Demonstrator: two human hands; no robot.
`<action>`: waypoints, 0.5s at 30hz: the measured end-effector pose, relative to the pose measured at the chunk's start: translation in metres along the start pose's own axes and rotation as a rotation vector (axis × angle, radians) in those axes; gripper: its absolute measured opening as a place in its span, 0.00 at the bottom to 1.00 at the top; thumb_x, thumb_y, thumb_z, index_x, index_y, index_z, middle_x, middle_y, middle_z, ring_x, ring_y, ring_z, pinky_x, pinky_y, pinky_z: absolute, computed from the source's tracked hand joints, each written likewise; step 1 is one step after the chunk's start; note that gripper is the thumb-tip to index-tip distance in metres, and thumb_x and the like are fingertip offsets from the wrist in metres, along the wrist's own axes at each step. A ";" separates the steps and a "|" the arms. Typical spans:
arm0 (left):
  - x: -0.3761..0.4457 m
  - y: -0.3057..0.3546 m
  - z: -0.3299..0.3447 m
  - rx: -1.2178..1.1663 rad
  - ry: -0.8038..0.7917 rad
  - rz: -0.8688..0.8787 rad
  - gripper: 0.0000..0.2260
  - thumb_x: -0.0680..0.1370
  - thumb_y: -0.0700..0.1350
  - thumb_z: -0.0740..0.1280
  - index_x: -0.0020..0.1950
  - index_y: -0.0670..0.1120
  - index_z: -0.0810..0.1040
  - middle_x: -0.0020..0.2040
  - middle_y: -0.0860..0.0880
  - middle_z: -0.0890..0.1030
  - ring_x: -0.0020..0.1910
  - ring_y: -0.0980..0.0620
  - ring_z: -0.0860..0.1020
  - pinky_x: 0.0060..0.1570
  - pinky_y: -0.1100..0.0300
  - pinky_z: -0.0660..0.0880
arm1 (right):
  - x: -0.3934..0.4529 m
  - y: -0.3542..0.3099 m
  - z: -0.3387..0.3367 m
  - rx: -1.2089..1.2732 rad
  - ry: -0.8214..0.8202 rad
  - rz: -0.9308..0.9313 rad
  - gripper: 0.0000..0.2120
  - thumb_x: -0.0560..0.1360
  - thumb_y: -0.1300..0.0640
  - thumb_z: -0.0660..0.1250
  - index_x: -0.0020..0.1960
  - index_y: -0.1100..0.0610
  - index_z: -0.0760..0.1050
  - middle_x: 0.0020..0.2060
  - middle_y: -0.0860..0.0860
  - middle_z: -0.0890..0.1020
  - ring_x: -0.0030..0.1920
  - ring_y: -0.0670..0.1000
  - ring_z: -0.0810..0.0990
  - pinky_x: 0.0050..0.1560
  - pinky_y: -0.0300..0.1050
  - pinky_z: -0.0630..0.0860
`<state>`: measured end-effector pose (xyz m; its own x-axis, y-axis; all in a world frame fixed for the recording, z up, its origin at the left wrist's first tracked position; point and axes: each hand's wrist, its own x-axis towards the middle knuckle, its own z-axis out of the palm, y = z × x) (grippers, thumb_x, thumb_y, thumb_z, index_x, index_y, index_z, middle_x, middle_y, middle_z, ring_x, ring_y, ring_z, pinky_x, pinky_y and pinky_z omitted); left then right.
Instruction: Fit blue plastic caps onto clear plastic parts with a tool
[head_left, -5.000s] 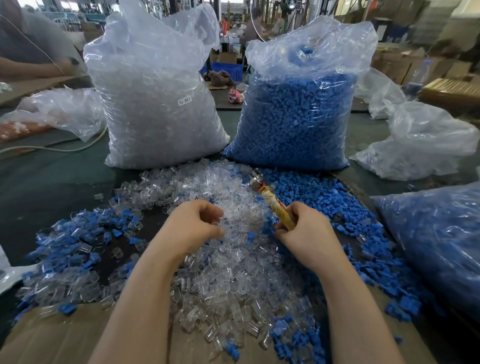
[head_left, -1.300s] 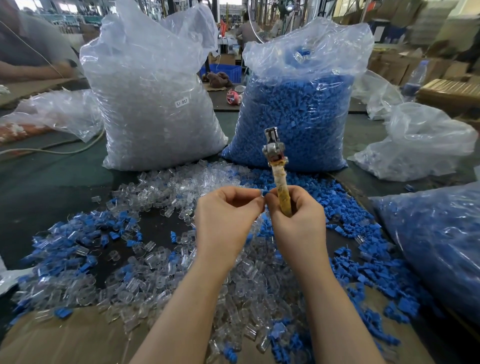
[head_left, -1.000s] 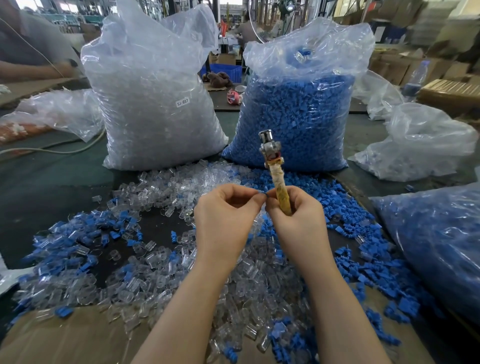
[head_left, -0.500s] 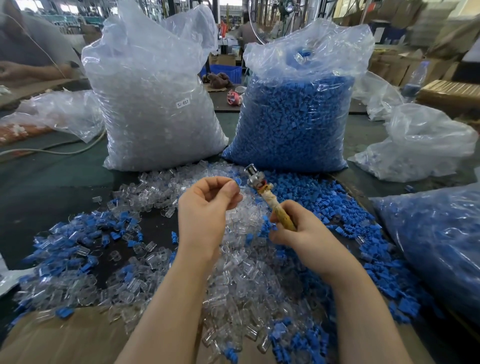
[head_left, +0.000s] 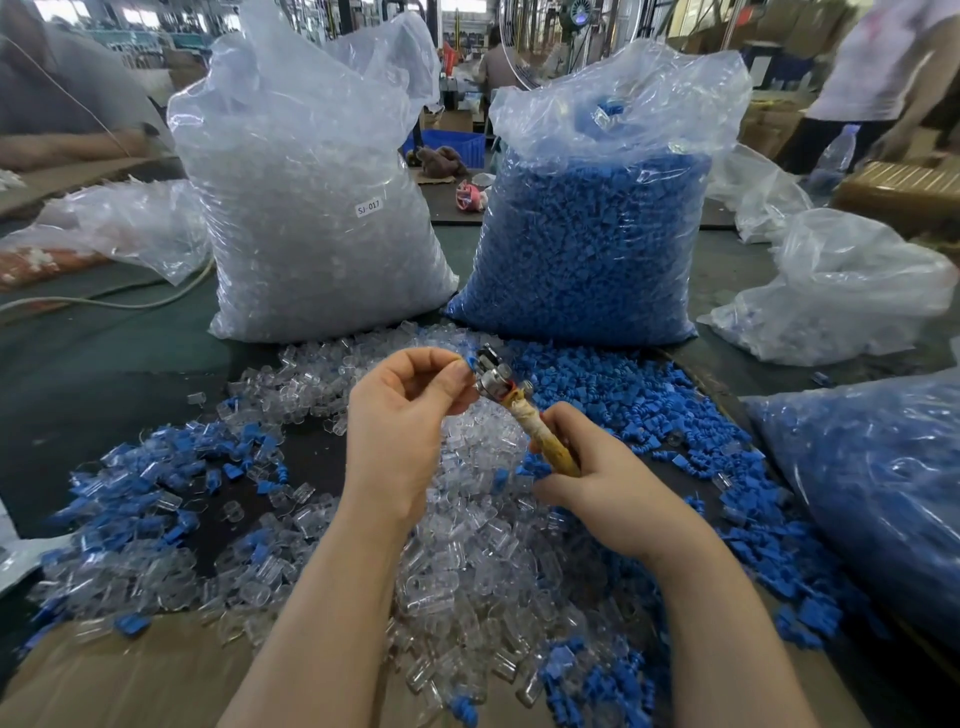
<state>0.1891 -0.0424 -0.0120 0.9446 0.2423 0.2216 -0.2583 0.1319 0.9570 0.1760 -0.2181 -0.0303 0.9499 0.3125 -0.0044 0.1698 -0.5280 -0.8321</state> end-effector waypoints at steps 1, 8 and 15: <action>0.000 0.000 -0.001 -0.002 -0.008 0.002 0.02 0.77 0.33 0.69 0.47 0.38 0.80 0.37 0.47 0.83 0.33 0.59 0.80 0.38 0.67 0.78 | 0.000 0.000 0.000 -0.011 0.004 -0.010 0.12 0.73 0.62 0.68 0.48 0.50 0.66 0.35 0.48 0.69 0.27 0.42 0.66 0.28 0.33 0.65; 0.000 0.000 -0.003 0.006 -0.025 0.001 0.03 0.76 0.34 0.69 0.46 0.41 0.81 0.38 0.48 0.83 0.35 0.57 0.81 0.40 0.66 0.78 | 0.001 -0.005 0.001 -0.053 -0.018 0.000 0.12 0.74 0.62 0.66 0.51 0.52 0.65 0.40 0.55 0.71 0.31 0.47 0.66 0.32 0.41 0.64; -0.001 0.000 0.001 -0.004 -0.015 0.002 0.05 0.77 0.33 0.68 0.44 0.42 0.80 0.36 0.49 0.83 0.34 0.57 0.80 0.39 0.66 0.78 | 0.000 -0.004 0.003 -0.066 0.037 -0.026 0.15 0.72 0.64 0.64 0.42 0.45 0.65 0.30 0.41 0.71 0.27 0.42 0.66 0.27 0.33 0.64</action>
<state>0.1880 -0.0436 -0.0121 0.9470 0.2279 0.2264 -0.2611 0.1353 0.9558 0.1746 -0.2134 -0.0288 0.9538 0.2979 0.0382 0.2102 -0.5716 -0.7932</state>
